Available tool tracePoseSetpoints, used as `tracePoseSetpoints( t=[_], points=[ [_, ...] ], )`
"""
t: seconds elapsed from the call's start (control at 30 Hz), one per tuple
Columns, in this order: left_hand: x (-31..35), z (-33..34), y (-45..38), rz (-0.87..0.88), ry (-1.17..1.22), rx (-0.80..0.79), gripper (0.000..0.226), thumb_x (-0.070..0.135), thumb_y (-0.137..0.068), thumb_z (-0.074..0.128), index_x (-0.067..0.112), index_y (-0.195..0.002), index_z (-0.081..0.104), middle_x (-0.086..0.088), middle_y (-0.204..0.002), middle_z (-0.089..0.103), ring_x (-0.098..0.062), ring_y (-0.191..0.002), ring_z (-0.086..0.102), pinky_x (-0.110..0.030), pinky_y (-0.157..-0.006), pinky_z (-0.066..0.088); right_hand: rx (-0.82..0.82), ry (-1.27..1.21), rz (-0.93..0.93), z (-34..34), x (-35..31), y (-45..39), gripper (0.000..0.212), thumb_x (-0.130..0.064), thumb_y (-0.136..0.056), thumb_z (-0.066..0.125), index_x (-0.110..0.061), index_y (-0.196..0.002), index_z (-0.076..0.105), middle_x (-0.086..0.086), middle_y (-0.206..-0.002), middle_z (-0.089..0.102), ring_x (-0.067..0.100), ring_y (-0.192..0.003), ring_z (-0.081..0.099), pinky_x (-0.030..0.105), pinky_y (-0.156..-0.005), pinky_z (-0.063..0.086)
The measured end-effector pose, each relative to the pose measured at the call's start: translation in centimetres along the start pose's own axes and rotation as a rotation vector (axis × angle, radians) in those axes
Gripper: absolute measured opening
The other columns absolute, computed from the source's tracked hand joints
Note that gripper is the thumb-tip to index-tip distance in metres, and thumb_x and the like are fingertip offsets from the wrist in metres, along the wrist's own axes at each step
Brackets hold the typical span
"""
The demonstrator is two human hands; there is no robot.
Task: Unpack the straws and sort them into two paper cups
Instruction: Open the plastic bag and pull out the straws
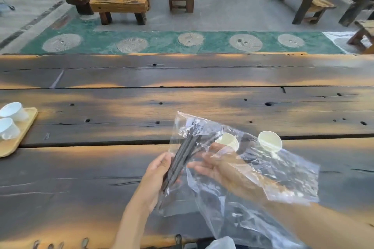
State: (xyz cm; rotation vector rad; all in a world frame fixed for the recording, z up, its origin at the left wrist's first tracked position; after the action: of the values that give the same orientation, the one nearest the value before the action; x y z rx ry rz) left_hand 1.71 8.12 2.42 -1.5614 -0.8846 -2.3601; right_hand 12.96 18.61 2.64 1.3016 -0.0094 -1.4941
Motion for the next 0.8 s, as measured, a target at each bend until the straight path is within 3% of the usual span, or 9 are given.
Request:
tracePoseSetpoints(
  t=[0.13,0.2,0.23,0.3,0.4,0.53,0.63,0.7,0.8],
  points=[
    [0.1,0.3,-0.1,0.005,-0.035,0.038,0.034,0.034,-0.101,0.051,0.007,-0.11,0.069,-0.023,-0.097,0.07,-0.031,-0.08,0.061,-0.041,-0.07,0.056,0.02,0.025,-0.07,0.9,0.1,-0.9,0.007,-0.003,-0.087,0.069,0.0,-0.092,0.073,0.014,-0.088,0.074,0.022,-0.067,0.07,0.027,-0.058,0.057],
    [0.3,0.4,-0.2,0.021,-0.051,0.056,0.028,0.028,-0.102,0.052,0.007,-0.106,0.072,-0.025,-0.105,0.073,-0.033,-0.091,0.067,-0.048,-0.084,0.056,0.016,0.033,-0.103,1.6,-0.2,-0.8,0.023,-0.004,-0.087,0.071,-0.008,-0.065,0.072,0.007,-0.065,0.067,0.015,-0.052,0.061,0.024,-0.051,0.05],
    [0.5,0.4,-0.2,0.031,-0.058,0.065,0.026,0.023,-0.101,0.053,0.006,-0.102,0.073,-0.023,-0.103,0.074,-0.03,-0.092,0.069,-0.043,-0.083,0.057,-0.025,-0.005,-0.097,2.2,-0.1,-0.8,0.022,-0.005,-0.088,0.071,-0.01,-0.066,0.071,0.005,-0.061,0.063,0.013,-0.049,0.058,0.022,-0.05,0.046],
    [0.9,0.3,-0.1,0.048,-0.075,0.07,0.023,0.018,-0.1,0.056,0.004,-0.097,0.074,-0.021,-0.099,0.076,-0.027,-0.089,0.069,-0.034,-0.079,0.055,-0.095,-0.011,-0.102,3.3,0.1,-1.1,0.031,-0.005,-0.093,0.065,-0.015,-0.065,0.072,0.0,-0.059,0.061,0.007,-0.049,0.055,0.024,-0.061,0.043],
    [1.0,-0.5,-0.2,0.075,-0.091,0.1,0.019,0.018,-0.094,0.066,0.001,-0.101,0.072,-0.026,-0.102,0.073,-0.027,-0.088,0.064,-0.038,-0.083,0.048,-0.157,0.014,-0.105,5.2,0.2,-0.8,0.072,0.001,-0.101,0.046,-0.029,-0.04,0.071,-0.014,-0.045,0.061,-0.005,-0.046,0.057,0.019,-0.072,0.042],
    [1.3,-1.8,-0.1,0.118,-0.086,0.189,0.016,0.005,-0.086,0.072,-0.009,-0.09,0.064,-0.01,-0.077,0.07,-0.011,-0.066,0.062,-0.019,-0.059,0.049,-0.219,0.022,-0.126,6.3,0.2,-0.2,0.073,0.005,-0.1,0.043,-0.02,-0.035,0.067,-0.01,-0.039,0.057,-0.003,-0.038,0.053,0.014,-0.052,0.042],
    [1.2,-2.2,-0.3,0.115,-0.118,0.197,0.012,0.001,-0.082,0.075,-0.008,-0.086,0.068,-0.008,-0.072,0.071,-0.011,-0.063,0.061,-0.021,-0.057,0.048,-0.189,-0.014,-0.081,5.4,2.0,-2.1,0.065,0.001,-0.099,0.048,-0.019,-0.042,0.072,-0.008,-0.049,0.064,0.002,-0.053,0.061,0.027,-0.08,0.054],
    [1.0,-2.4,-0.3,0.096,-0.127,0.19,0.009,0.005,-0.08,0.078,-0.001,-0.08,0.072,-0.01,-0.073,0.072,-0.014,-0.063,0.061,-0.024,-0.059,0.048,-0.148,-0.032,-0.028,4.7,3.2,-3.1,0.049,-0.004,-0.094,0.057,-0.023,-0.055,0.079,-0.005,-0.068,0.074,0.012,-0.077,0.065,0.04,-0.104,0.047],
    [0.7,-2.4,-0.1,0.079,-0.114,0.172,0.018,0.012,-0.079,0.08,-0.003,-0.081,0.072,-0.011,-0.067,0.068,-0.014,-0.056,0.056,-0.024,-0.057,0.042,-0.145,-0.113,-0.02,4.8,2.7,-2.7,0.017,-0.009,-0.078,0.069,-0.013,-0.066,0.08,0.003,-0.073,0.074,0.027,-0.084,0.055,0.045,-0.089,0.046]
  ],
)
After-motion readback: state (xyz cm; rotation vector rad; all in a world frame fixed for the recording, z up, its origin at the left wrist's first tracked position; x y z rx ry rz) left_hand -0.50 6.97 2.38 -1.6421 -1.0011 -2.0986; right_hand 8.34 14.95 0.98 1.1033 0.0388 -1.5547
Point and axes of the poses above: each hand's wrist, its own y-axis away from the middle knuckle, its own z-axis out of the palm, x = y × z, the point moved 9 cm from there along -y, towards the middle knuckle
